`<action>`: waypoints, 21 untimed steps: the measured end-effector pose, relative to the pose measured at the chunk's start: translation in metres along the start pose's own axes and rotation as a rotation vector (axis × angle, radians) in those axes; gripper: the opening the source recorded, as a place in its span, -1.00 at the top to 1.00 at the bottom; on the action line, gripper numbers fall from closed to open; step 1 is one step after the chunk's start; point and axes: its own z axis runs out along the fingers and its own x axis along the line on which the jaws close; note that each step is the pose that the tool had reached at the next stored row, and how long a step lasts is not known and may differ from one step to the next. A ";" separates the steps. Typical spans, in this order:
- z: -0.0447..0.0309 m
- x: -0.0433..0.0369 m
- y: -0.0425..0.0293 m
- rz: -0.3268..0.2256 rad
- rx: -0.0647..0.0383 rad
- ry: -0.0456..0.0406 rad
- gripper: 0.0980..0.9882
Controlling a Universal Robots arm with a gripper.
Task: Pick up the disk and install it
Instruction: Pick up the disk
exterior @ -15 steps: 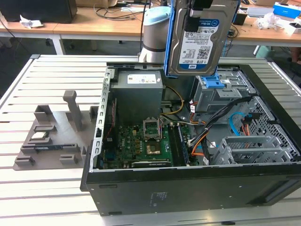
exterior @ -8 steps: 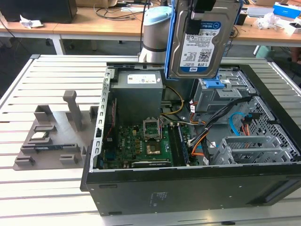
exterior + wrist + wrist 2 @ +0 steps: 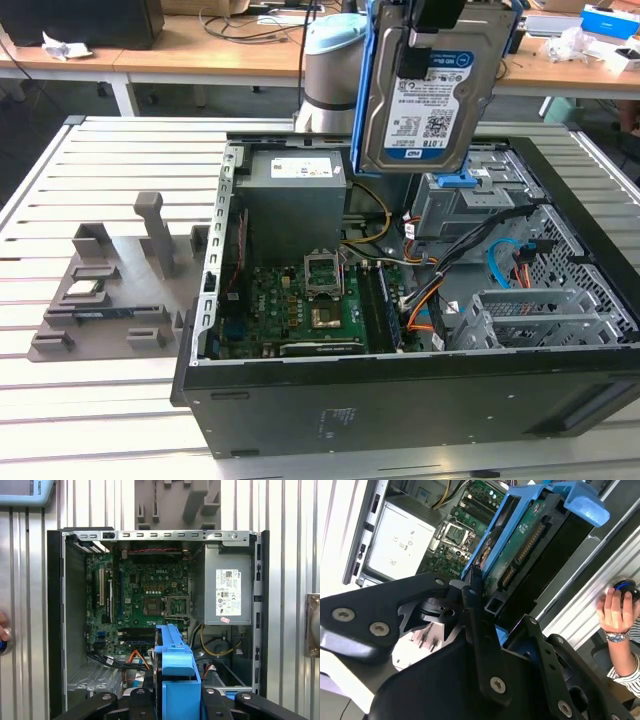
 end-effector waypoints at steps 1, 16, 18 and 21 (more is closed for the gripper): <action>0.0001 0.0016 0.0000 0.000 0.000 0.0000 0.40; 0.0012 0.0202 0.0000 0.000 0.000 0.0000 0.40; 0.0015 0.0240 0.0000 0.000 0.000 0.0000 0.40; 0.0017 0.0275 0.0000 0.000 0.000 0.0001 0.40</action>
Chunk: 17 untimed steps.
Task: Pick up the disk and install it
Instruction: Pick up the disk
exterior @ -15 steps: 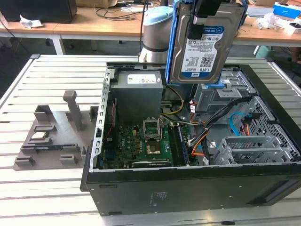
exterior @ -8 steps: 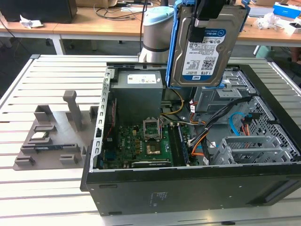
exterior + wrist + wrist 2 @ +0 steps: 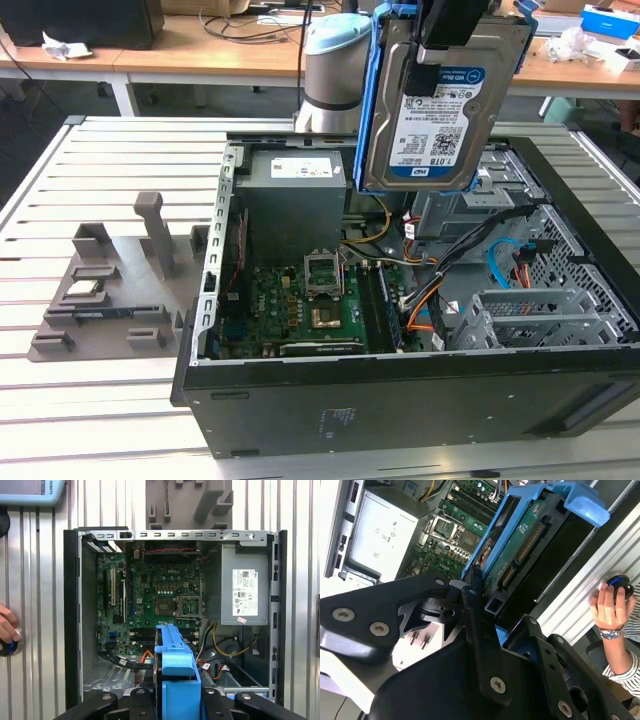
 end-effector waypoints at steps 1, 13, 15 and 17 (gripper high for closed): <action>0.0001 0.0010 0.0000 0.000 0.000 0.0000 0.40; 0.0011 0.0160 0.0000 0.000 0.000 0.0001 0.40; 0.0012 0.0179 0.0000 0.000 0.000 0.0001 0.40; 0.0013 0.0197 0.0000 0.000 0.000 0.0001 0.40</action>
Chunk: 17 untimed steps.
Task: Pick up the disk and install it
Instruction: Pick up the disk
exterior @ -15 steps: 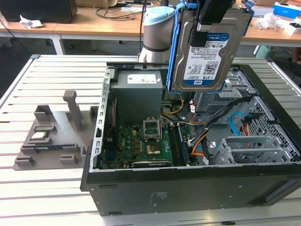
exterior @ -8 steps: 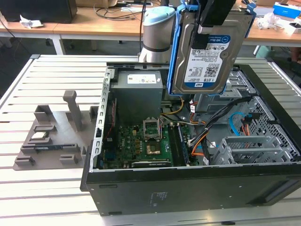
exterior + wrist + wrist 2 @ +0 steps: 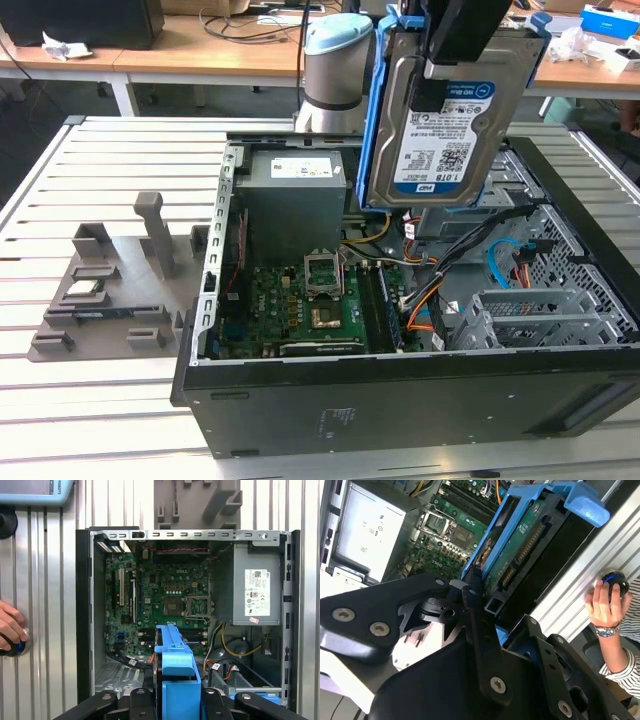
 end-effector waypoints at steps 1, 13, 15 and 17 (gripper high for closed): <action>0.0000 0.0007 0.0000 0.000 0.000 0.0001 0.40; 0.0013 0.0245 -0.0001 0.000 0.000 0.0029 0.40; 0.0015 0.0279 0.0000 0.000 0.000 0.0039 0.40; 0.0016 0.0298 0.0000 0.000 0.000 0.0047 0.40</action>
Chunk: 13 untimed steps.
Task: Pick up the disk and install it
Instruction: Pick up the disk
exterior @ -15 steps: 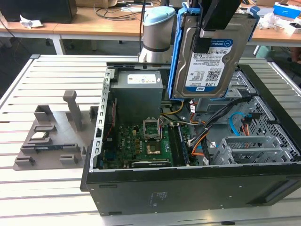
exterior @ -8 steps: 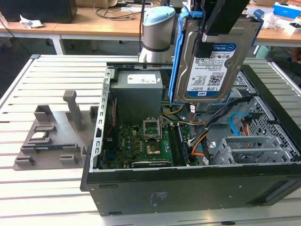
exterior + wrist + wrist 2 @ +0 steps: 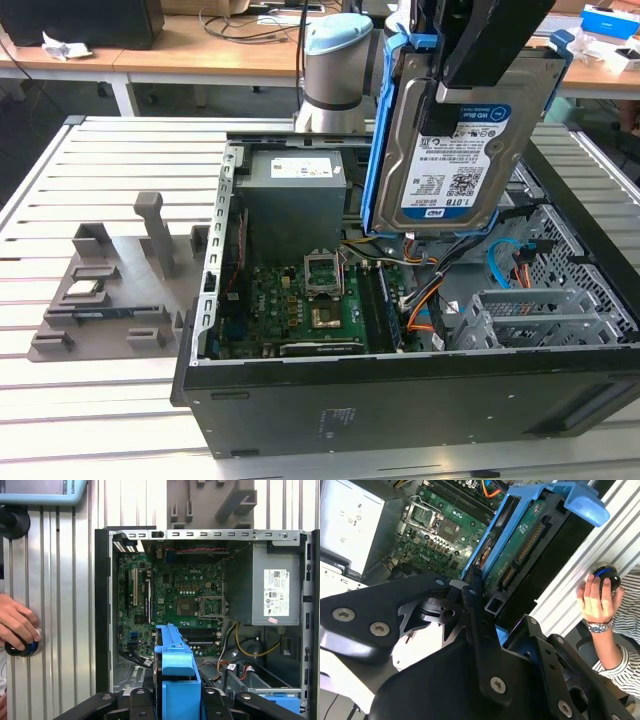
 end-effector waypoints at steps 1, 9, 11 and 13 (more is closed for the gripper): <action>0.0000 0.0015 0.0000 0.000 0.000 0.0008 0.40; 0.0006 0.0096 0.0000 0.000 0.000 0.0043 0.40; 0.0011 0.0161 0.0000 0.000 0.000 0.0056 0.40; 0.0013 0.0179 -0.0015 0.000 0.000 0.0062 0.40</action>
